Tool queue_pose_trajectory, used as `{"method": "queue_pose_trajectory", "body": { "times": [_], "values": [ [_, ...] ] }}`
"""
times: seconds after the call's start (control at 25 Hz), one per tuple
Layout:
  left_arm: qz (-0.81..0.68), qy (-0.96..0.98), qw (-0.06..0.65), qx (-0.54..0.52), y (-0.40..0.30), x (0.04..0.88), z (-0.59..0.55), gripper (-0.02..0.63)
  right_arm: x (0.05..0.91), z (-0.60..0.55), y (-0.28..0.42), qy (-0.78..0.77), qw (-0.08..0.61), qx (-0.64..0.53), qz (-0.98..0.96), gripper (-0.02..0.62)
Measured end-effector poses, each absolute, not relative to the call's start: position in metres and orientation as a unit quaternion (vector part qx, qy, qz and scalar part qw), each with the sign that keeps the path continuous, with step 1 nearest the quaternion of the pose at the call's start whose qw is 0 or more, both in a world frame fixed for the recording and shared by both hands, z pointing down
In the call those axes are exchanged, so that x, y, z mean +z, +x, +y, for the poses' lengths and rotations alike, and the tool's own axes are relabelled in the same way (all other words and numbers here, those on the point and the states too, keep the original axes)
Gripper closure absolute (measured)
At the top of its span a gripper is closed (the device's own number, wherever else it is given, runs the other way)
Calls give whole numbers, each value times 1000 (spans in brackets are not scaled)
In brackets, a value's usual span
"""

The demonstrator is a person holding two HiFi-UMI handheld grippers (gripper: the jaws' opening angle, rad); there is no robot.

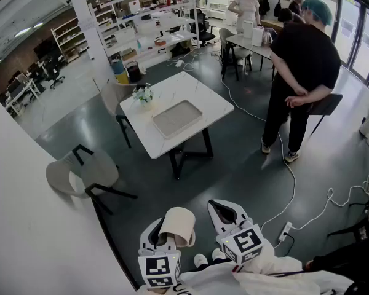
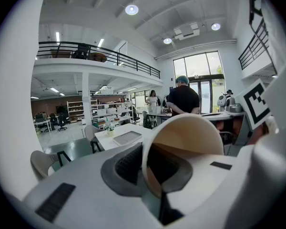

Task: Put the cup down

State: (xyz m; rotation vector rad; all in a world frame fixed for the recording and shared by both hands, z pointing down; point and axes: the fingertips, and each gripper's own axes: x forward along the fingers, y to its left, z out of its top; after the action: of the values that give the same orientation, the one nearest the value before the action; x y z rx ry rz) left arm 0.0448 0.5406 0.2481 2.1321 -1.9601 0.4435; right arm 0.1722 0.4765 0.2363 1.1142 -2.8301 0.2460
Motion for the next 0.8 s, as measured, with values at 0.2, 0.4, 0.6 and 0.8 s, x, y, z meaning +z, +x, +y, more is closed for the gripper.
{"method": "queue_pose_trajectory", "body": {
  "times": [0.2,0.4,0.6,0.8],
  "values": [
    [-669,720,104,153,51,250,543,563,234,477,180,364,43,77,-927,592],
    [-667,720,106,156,56,250,536,563,233,471,187,368,33,92,-924,592],
    [-669,718,109,159,60,251,530,563,233,462,192,370,30,92,-924,592],
    [-673,713,108,164,65,251,519,563,234,451,201,368,26,99,-924,592]
  ]
}}
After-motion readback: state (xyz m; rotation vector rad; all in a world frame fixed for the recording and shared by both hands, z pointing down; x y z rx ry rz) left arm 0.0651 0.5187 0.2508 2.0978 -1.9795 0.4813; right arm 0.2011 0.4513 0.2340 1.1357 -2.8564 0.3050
